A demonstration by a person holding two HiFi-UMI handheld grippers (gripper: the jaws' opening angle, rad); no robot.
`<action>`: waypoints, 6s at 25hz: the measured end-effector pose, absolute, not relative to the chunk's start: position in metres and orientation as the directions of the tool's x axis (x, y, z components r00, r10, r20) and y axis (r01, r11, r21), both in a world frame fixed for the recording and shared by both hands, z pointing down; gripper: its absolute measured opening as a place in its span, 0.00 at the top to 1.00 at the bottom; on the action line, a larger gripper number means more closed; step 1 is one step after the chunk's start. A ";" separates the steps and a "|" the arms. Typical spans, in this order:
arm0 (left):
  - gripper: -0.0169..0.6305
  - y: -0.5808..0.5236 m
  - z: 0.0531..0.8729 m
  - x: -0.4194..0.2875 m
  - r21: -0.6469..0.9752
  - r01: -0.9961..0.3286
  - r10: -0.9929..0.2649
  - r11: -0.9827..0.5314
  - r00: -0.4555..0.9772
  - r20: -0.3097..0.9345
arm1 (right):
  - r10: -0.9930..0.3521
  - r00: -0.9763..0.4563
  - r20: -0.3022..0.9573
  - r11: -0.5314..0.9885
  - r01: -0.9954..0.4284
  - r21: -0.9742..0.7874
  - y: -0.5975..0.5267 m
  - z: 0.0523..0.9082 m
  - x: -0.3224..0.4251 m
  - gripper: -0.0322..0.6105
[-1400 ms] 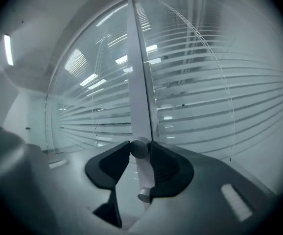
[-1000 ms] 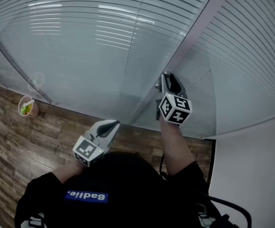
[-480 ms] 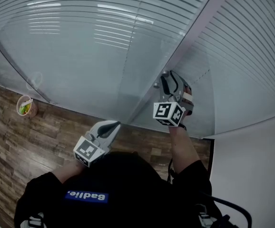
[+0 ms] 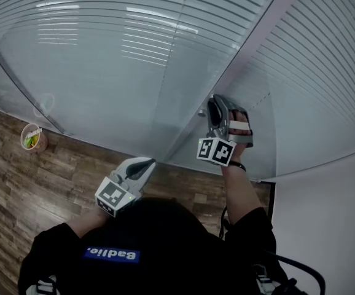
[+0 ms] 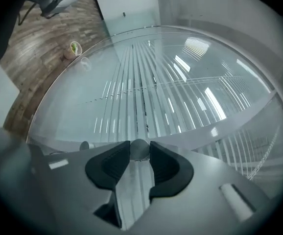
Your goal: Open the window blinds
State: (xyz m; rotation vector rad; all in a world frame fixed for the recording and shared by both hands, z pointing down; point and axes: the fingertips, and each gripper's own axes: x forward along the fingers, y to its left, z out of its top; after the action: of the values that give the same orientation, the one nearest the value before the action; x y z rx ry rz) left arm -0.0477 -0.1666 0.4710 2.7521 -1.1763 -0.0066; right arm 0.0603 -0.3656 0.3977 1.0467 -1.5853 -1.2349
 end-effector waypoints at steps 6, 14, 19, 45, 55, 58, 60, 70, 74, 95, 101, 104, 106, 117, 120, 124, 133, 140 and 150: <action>0.97 -0.169 0.471 -0.046 0.137 -0.715 -0.714 -0.686 0.697 0.059 | -0.946 -0.300 0.125 0.225 -0.323 0.919 -0.368 0.393 0.060 0.75; 0.97 -0.172 0.474 -0.045 0.144 -0.715 -0.715 -0.684 0.696 0.065 | -0.945 -0.303 0.122 0.291 -0.608 0.739 -0.373 0.392 0.064 0.75; 0.97 -0.173 0.476 -0.046 0.147 -0.715 -0.714 -0.684 0.697 0.070 | -0.942 -0.311 0.123 0.328 -0.785 0.525 -0.376 0.390 0.069 0.75; 0.97 -0.169 0.477 -0.044 0.170 -0.698 -0.698 -0.695 0.712 0.073 | -0.905 -0.393 0.161 0.416 -0.897 0.151 -0.375 0.385 0.075 0.69; 0.97 -0.170 0.480 -0.040 0.178 -0.697 -0.696 -0.695 0.714 0.079 | -0.961 -0.243 0.135 0.207 -0.302 0.930 -0.369 0.389 0.062 0.67; 0.97 -0.170 0.480 -0.039 0.180 -0.696 -0.695 -0.695 0.714 0.082 | -0.965 -0.223 0.141 0.182 -0.174 0.968 -0.370 0.396 0.061 0.68; 0.97 -0.169 0.480 -0.039 0.178 -0.696 -0.694 -0.695 0.715 0.083 | -0.965 -0.219 0.146 0.178 -0.137 0.974 -0.369 0.399 0.059 0.68; 0.97 -0.169 0.478 -0.042 0.176 -0.703 -0.700 -0.689 0.709 0.088 | -0.966 -0.228 0.125 0.186 -0.270 0.945 -0.370 0.393 0.059 0.75; 0.97 -0.172 0.483 -0.042 0.182 -0.707 -0.704 -0.683 0.704 0.092 | -0.964 -0.233 0.126 0.215 -0.410 0.886 -0.372 0.395 0.061 0.75; 0.97 -0.168 0.481 -0.045 0.188 -0.705 -0.703 -0.683 0.705 0.092 | -0.930 -0.337 0.147 0.359 -0.920 0.160 -0.381 0.384 0.079 0.75; 0.97 -0.169 0.483 -0.045 0.189 -0.704 -0.701 -0.685 0.707 0.092 | -0.921 -0.359 0.149 0.369 -0.928 0.043 -0.384 0.387 0.080 0.75; 0.97 -0.168 0.484 -0.044 0.191 -0.702 -0.700 -0.686 0.709 0.090 | -0.919 -0.364 0.151 0.370 -0.929 0.012 -0.384 0.388 0.080 0.75; 0.97 -0.167 0.484 -0.044 0.192 -0.701 -0.699 -0.687 0.709 0.088 | -0.919 -0.366 0.149 0.370 -0.929 0.002 -0.384 0.388 0.080 0.75; 0.97 -0.166 0.476 -0.045 0.195 -0.699 -0.698 -0.688 0.711 0.086 | -0.916 -0.371 0.154 0.371 -0.928 -0.032 -0.384 0.380 0.079 0.75; 0.97 -0.165 0.478 -0.045 0.187 -0.700 -0.698 -0.689 0.711 0.087 | -0.915 -0.372 0.155 0.372 -0.928 -0.033 -0.383 0.381 0.079 0.75; 0.97 -0.163 0.475 -0.046 0.191 -0.699 -0.698 -0.689 0.711 0.084 | -0.915 -0.371 0.156 0.371 -0.928 -0.035 -0.381 0.379 0.078 0.75; 0.97 -0.163 0.475 -0.046 0.191 -0.700 -0.699 -0.688 0.711 0.084 | -0.915 -0.372 0.156 0.366 -0.928 -0.064 -0.382 0.379 0.079 0.75; 0.97 -0.163 0.477 -0.047 0.190 -0.703 -0.703 -0.685 0.707 0.083 | -0.917 -0.370 0.151 0.361 -0.929 -0.085 -0.384 0.383 0.081 0.75; 0.97 -0.159 0.476 -0.063 0.183 -0.716 -0.717 -0.673 0.693 0.073 | -0.933 -0.339 0.122 0.346 -0.937 0.042 -0.377 0.376 0.081 0.74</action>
State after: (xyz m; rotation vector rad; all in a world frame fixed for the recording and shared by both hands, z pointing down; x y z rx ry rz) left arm -0.0631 -0.1593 0.4760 2.7055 -1.1589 -0.0066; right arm 0.0814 -0.3766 0.3765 1.7273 -2.4733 0.0538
